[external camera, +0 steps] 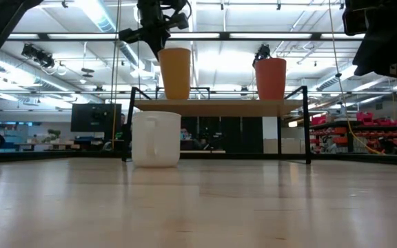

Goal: Stack small to large cups/mugs on shelf
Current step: Put the yellow cup on the shelf

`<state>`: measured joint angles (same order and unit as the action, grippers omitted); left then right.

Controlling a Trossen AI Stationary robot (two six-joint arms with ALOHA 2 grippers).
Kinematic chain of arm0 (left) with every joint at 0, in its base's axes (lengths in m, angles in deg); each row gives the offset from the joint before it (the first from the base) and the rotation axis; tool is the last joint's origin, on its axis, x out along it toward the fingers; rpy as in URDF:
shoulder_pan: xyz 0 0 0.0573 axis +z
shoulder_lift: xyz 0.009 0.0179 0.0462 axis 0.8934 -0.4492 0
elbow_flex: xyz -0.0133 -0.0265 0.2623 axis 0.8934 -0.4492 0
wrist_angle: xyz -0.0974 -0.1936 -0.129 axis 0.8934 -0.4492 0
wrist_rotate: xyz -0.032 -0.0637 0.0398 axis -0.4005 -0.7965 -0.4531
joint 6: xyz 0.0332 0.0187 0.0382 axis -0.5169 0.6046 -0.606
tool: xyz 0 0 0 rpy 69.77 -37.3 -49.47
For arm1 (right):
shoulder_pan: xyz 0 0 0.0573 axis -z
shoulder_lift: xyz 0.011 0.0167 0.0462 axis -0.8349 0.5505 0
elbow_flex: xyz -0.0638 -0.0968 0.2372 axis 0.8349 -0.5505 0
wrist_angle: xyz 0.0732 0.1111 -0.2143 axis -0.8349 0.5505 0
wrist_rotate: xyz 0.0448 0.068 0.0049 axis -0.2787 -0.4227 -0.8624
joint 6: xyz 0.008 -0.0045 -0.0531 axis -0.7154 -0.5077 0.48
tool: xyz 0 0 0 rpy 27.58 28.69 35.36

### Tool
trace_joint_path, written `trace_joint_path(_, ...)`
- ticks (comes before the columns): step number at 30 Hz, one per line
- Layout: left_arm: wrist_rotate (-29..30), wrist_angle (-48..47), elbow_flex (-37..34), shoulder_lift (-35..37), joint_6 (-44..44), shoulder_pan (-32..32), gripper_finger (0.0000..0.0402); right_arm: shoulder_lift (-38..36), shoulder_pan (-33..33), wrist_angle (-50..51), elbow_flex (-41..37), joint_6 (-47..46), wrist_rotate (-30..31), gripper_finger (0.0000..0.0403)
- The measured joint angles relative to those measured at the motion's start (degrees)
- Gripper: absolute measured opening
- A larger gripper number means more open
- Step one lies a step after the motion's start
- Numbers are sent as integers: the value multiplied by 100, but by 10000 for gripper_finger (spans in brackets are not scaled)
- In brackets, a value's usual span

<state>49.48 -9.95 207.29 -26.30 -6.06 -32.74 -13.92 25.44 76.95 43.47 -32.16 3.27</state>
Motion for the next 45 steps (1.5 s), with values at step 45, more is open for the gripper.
trace_joint_path(45, 51, 502, -398, 313, -228, -57, 52, 1, 2, 3, -2, 109, 22, 87)
